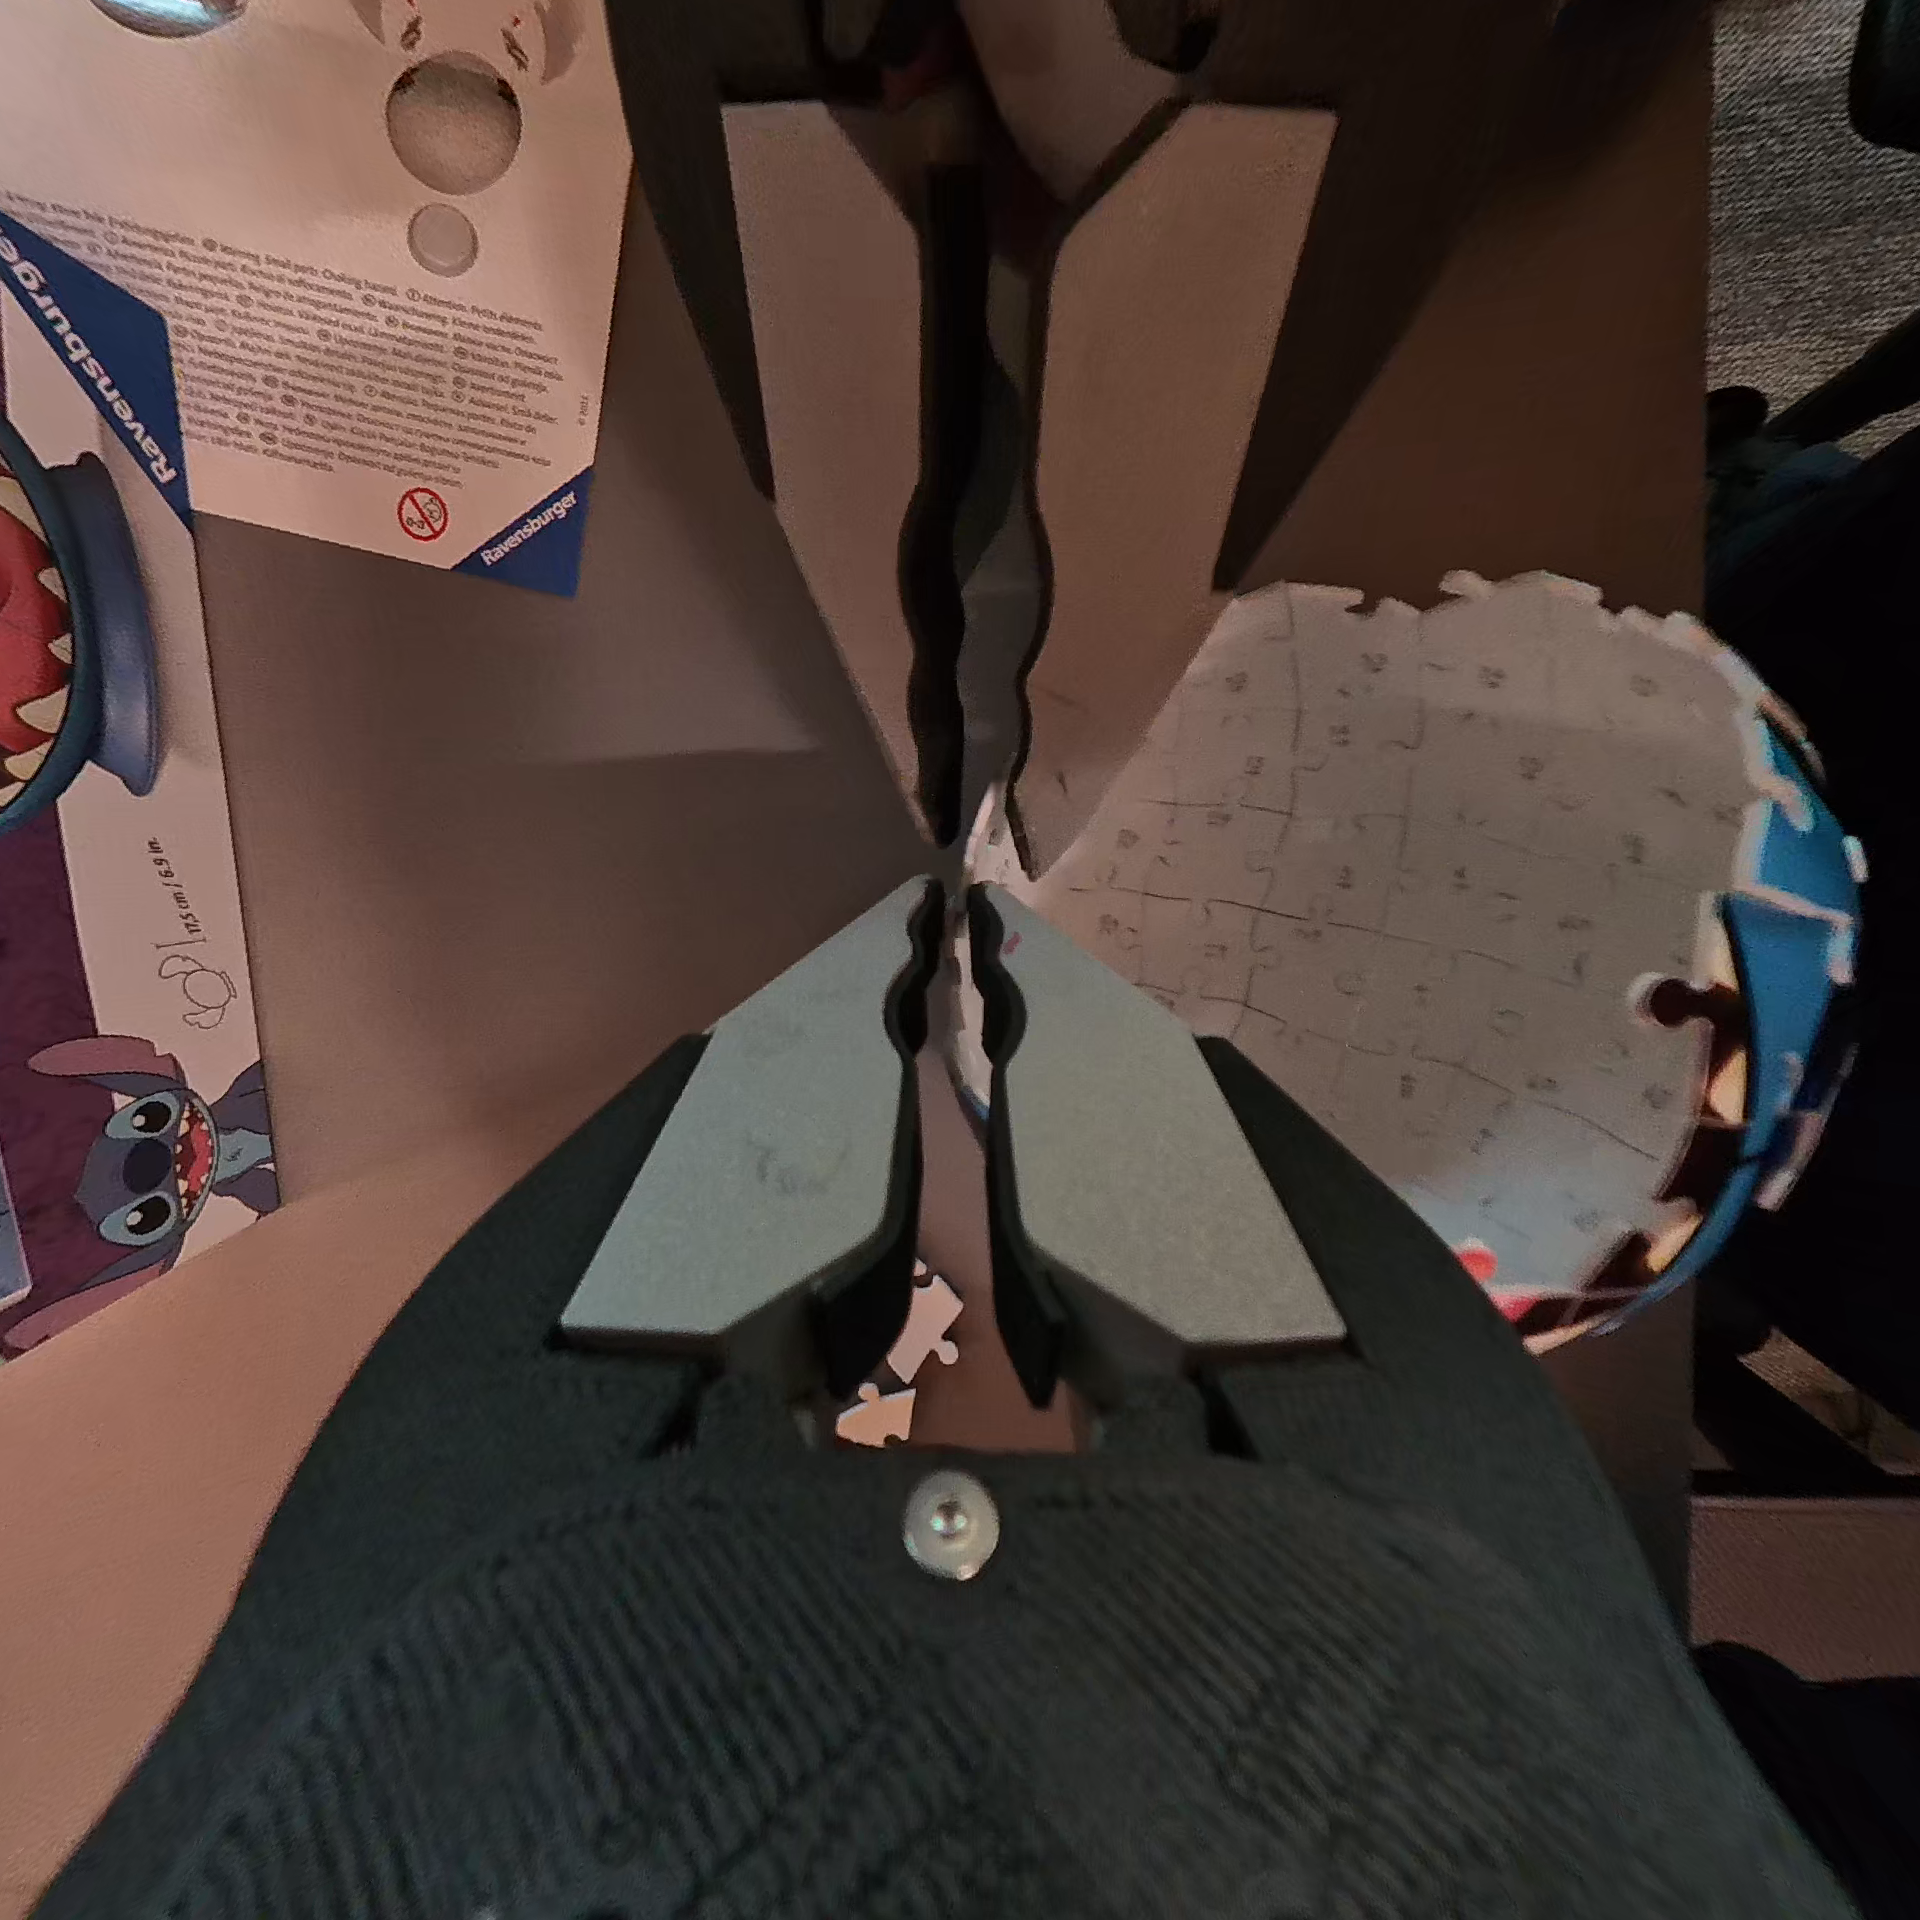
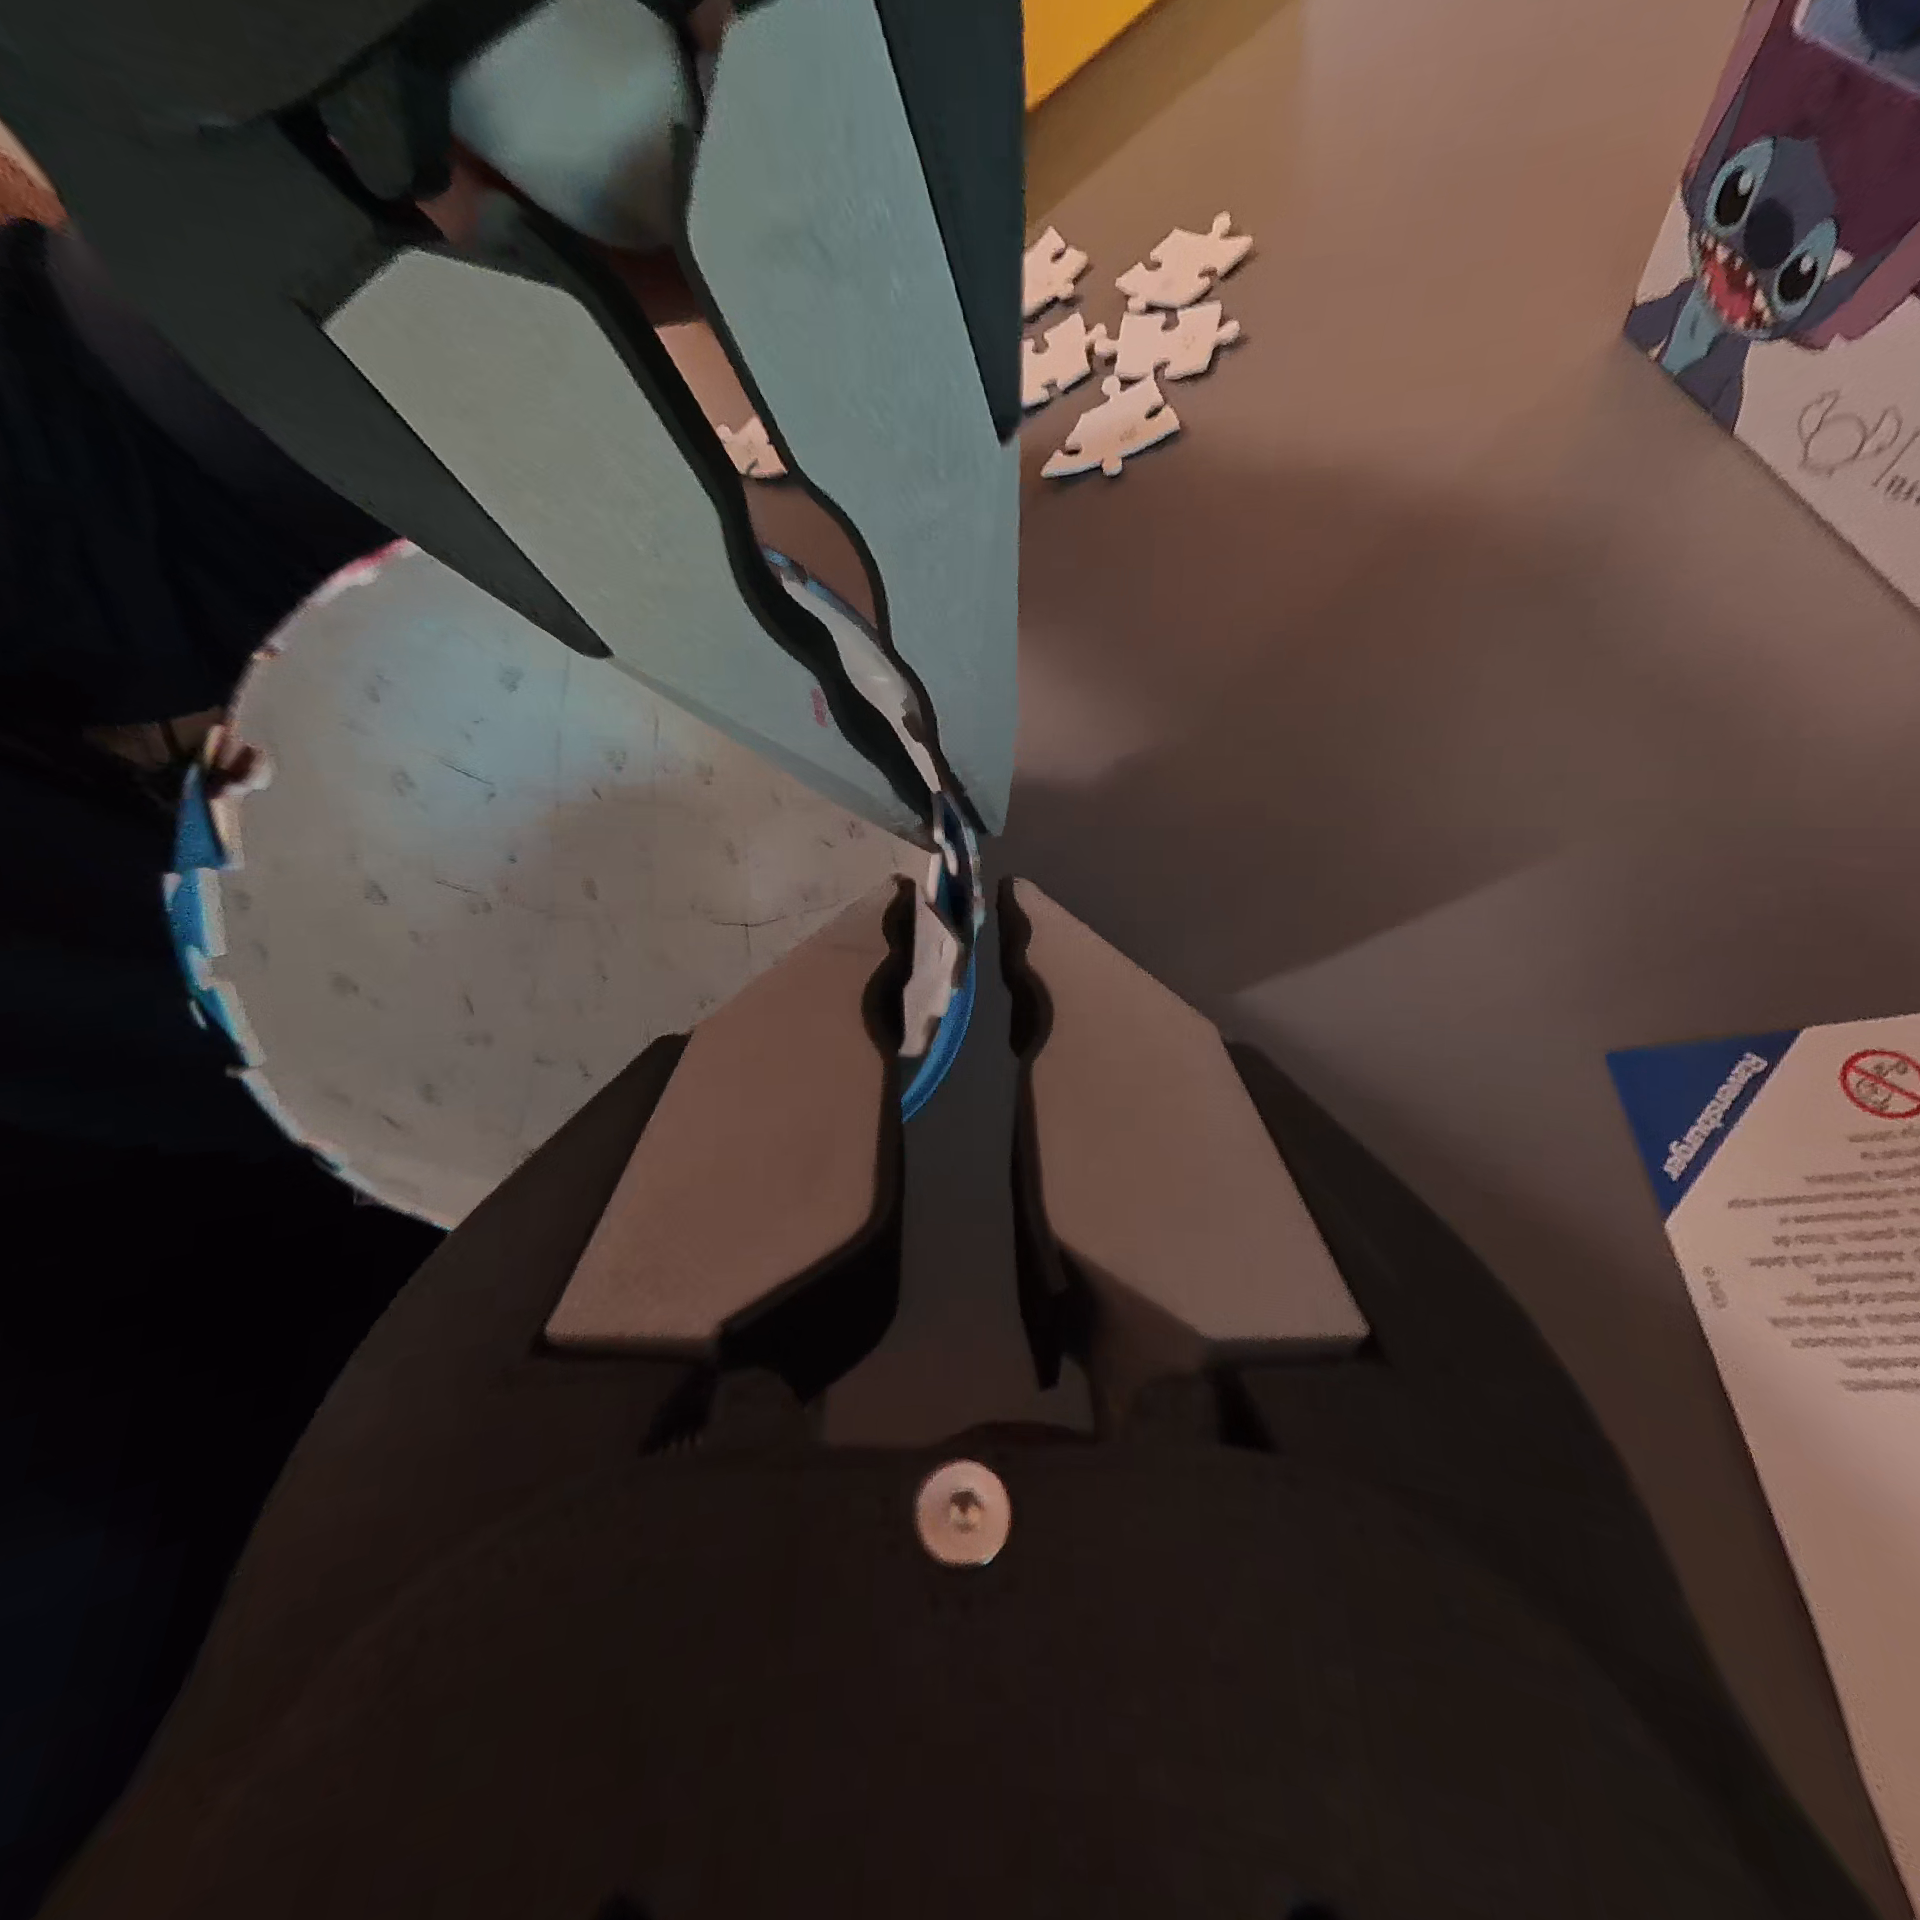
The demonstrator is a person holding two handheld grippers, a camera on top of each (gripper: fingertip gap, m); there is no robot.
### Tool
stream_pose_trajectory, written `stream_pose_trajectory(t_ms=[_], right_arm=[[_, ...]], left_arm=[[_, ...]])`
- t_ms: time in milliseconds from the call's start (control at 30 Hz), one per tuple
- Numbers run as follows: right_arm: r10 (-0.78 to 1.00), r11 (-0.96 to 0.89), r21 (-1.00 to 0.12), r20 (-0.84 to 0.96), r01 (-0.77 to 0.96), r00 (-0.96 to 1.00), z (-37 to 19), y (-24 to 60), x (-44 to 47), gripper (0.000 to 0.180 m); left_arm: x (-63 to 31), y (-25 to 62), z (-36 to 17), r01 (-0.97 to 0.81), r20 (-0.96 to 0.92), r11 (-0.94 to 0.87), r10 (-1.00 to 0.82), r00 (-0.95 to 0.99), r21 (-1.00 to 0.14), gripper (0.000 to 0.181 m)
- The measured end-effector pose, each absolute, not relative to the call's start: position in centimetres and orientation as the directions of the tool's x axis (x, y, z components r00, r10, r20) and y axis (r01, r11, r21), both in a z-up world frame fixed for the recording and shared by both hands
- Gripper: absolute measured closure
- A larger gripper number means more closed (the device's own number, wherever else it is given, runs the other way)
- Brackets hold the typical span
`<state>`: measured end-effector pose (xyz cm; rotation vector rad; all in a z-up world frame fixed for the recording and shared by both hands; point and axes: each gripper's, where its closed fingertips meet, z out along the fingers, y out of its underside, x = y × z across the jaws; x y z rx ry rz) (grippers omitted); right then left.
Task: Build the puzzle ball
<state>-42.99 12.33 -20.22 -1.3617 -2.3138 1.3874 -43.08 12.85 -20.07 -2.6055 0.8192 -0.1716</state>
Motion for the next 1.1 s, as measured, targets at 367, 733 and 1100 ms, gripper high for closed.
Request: stream_pose_trajectory(t_ms=[367,733,1100], right_arm=[[0.739,0.198,-0.790,-0.268,0.580,-0.618,-20.0,12.4,-43.4,0.180],[0.704,0.050,-0.895,-0.283,0.443,-0.652,-16.1,13.7,-43.1,0.180],[0.807,-0.046,-0.768,-0.405,0.638,-0.429,-21.9,18.5,-40.5,0.180]], left_arm=[[-43.9,12.7,-18.0,-0.496,-0.027,-0.728,-0.551,0.834,-0.474,0.171],[-48.3,10.6,-10.0,-0.242,-0.101,-0.626,-0.252,0.962,-0.741,0.161],[-46.9,1.8,-17.0,0.117,0.076,-0.647,0.091,0.993,-0.753,0.143]])
